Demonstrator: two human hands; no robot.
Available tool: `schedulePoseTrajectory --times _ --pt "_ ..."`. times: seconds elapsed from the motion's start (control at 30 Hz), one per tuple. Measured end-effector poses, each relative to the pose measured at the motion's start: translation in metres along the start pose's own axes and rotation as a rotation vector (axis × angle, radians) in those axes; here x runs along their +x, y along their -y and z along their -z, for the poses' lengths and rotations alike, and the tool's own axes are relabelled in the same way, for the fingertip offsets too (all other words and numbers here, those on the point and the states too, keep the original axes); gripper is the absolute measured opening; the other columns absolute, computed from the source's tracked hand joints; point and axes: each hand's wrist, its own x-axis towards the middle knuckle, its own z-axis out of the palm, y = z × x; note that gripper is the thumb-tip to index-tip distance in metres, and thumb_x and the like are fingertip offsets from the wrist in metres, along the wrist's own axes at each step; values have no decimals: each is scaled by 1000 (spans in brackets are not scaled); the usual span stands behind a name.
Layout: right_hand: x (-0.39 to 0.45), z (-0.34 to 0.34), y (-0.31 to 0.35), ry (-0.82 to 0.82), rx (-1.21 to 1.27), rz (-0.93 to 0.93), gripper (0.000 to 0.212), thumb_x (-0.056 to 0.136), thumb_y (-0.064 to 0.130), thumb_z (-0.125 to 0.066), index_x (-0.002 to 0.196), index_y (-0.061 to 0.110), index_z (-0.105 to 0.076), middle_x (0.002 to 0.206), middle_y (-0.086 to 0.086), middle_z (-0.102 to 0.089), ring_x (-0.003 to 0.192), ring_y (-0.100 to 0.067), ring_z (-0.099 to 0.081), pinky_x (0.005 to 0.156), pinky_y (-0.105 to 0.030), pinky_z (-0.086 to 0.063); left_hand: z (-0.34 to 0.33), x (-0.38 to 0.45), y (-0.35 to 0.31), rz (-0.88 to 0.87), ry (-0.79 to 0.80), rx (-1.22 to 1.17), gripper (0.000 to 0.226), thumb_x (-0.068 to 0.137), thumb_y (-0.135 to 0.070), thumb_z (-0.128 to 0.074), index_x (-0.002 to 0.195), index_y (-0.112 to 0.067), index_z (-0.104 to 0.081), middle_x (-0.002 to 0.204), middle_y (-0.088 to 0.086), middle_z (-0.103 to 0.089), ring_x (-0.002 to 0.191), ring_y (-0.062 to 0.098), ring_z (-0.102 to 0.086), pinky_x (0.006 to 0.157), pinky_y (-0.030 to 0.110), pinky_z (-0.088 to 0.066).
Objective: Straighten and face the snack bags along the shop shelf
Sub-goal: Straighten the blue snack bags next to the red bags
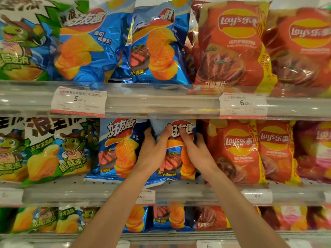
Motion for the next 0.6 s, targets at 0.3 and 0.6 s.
schedulePoseTrajectory --times 0.3,0.6 --pt "-24 0 3 -267 -179 157 87 72 83 -55 133 21 -48 129 0 -57 123 -19 -55 106 -43 -45 -5 -3 11 -36 0 -20 57 87 -77 -43 132 -43 -43 111 -25 -60 97 -7 -62 74 12 -47" --pt "-5 12 4 -124 -160 102 58 87 73 -51 131 36 -43 100 34 -50 85 13 -55 72 -3 -38 -5 13 13 0 43 -19 73 83 -81 -49 140 -36 -45 125 -8 -66 114 15 -64 102 43 -51"
